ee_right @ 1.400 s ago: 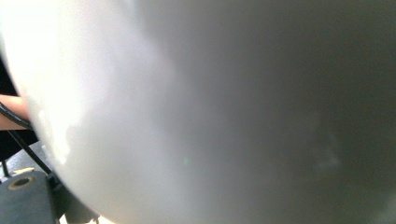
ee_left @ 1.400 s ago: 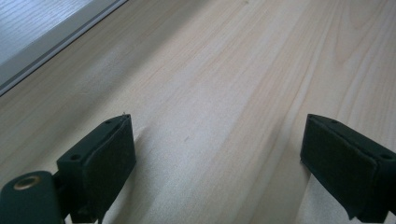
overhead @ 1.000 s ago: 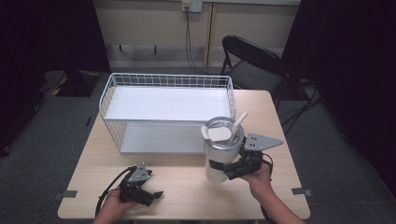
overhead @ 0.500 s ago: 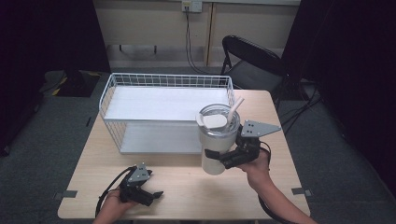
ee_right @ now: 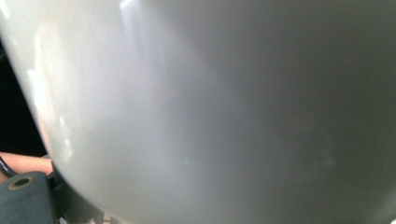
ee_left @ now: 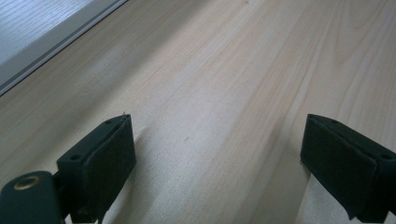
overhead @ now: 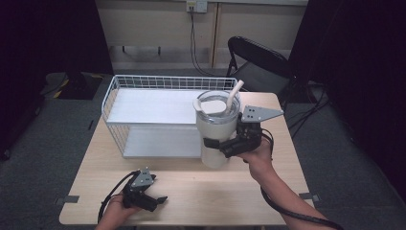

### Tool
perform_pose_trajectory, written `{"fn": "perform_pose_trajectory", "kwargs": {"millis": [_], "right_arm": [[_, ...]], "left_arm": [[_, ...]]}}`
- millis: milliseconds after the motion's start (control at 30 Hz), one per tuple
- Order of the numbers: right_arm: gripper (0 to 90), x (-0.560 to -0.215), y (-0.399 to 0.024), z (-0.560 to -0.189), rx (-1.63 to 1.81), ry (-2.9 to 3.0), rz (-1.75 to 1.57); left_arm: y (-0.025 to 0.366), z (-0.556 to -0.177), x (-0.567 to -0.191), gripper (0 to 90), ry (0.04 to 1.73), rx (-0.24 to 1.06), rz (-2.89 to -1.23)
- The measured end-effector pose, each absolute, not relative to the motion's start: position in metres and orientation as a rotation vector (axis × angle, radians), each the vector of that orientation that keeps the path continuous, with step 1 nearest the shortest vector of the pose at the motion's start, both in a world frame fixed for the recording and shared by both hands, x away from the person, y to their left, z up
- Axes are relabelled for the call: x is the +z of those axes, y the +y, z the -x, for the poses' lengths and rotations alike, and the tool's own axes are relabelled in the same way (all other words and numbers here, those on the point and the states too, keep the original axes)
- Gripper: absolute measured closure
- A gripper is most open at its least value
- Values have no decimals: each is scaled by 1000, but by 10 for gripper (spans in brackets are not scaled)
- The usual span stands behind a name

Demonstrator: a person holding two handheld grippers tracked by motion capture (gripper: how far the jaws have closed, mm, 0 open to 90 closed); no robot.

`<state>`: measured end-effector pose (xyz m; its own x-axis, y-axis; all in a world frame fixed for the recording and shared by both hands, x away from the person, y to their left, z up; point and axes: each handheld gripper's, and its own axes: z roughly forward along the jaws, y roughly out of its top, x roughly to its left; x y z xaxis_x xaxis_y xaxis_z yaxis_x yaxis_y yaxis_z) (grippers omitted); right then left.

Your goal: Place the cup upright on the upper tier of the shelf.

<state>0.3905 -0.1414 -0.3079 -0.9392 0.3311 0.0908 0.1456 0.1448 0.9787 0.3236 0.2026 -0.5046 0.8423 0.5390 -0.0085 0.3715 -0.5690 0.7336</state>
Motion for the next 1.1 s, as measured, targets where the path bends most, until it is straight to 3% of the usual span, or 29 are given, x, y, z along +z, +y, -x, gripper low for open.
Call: {"fn": "perform_pose_trajectory", "kwargs": {"millis": [1100], "right_arm": [[75, -240, -114, -439, 1865, 2231, -539]], "left_arm": [[203, -324, -504, 95, 660, 275, -2237]]}}
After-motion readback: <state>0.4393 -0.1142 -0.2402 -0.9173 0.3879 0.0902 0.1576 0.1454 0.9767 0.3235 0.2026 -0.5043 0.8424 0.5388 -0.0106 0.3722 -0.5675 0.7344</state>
